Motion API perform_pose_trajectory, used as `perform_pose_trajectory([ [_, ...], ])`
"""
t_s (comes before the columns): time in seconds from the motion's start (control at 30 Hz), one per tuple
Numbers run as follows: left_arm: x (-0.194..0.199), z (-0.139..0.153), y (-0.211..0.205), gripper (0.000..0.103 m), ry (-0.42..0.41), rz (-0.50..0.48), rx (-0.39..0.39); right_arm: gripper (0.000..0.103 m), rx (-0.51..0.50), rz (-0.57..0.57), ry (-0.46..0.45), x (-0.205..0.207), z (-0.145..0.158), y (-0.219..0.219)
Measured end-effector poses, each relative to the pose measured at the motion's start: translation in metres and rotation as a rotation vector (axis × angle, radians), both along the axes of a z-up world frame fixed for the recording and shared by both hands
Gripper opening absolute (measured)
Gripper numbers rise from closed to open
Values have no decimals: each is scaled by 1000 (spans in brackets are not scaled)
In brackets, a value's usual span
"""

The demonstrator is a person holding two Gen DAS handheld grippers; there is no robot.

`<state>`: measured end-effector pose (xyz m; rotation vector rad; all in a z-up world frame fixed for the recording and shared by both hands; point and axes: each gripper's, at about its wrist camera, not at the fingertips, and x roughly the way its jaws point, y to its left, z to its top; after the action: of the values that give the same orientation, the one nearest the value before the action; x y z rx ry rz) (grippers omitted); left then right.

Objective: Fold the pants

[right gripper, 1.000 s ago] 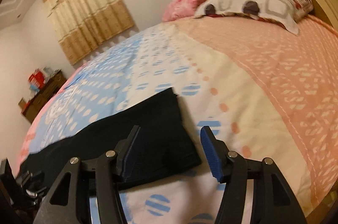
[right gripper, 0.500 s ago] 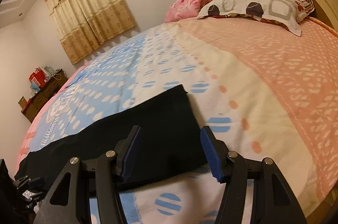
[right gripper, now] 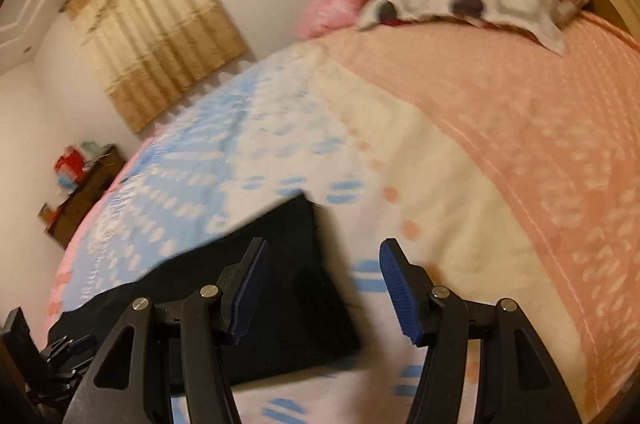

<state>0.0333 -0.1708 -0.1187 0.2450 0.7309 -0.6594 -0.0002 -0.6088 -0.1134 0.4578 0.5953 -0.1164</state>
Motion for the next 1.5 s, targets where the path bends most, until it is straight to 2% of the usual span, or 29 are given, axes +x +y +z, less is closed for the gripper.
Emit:
perform_pose_trajectory([
  [0.1,-5,8,35,63,-56,69,40,59,8,105,-35,14,22,30],
  [0.27,4,10,111,65,-77,266,77,61,133,425,-29,83,44,122],
  [0.4,18,0,165,66,1,406,72,61,211,679,9,144,48,222],
  [0.5,22,-12,185,66,72,431,54,61,287,873,78,185,42,307],
  [0.57,21,-18,189,66,92,429,47,61,317,988,166,211,30,366],
  [0.73,16,-23,185,68,82,415,43,61,254,1112,353,247,-7,463],
  [0.83,14,-24,186,70,69,412,41,61,236,1188,426,246,-22,491],
  [0.97,12,-25,187,71,72,406,43,61,195,1271,487,223,-34,507],
  [1.1,9,-26,187,73,67,404,45,61,184,1350,500,203,-37,518],
  [1.2,9,-27,184,75,59,398,56,61,208,1372,506,202,-43,524],
  [1.4,6,-27,185,76,61,396,49,60,437,1336,584,236,-63,533],
  [1.5,6,-27,185,76,63,395,47,62,646,1397,633,244,-67,545],
])
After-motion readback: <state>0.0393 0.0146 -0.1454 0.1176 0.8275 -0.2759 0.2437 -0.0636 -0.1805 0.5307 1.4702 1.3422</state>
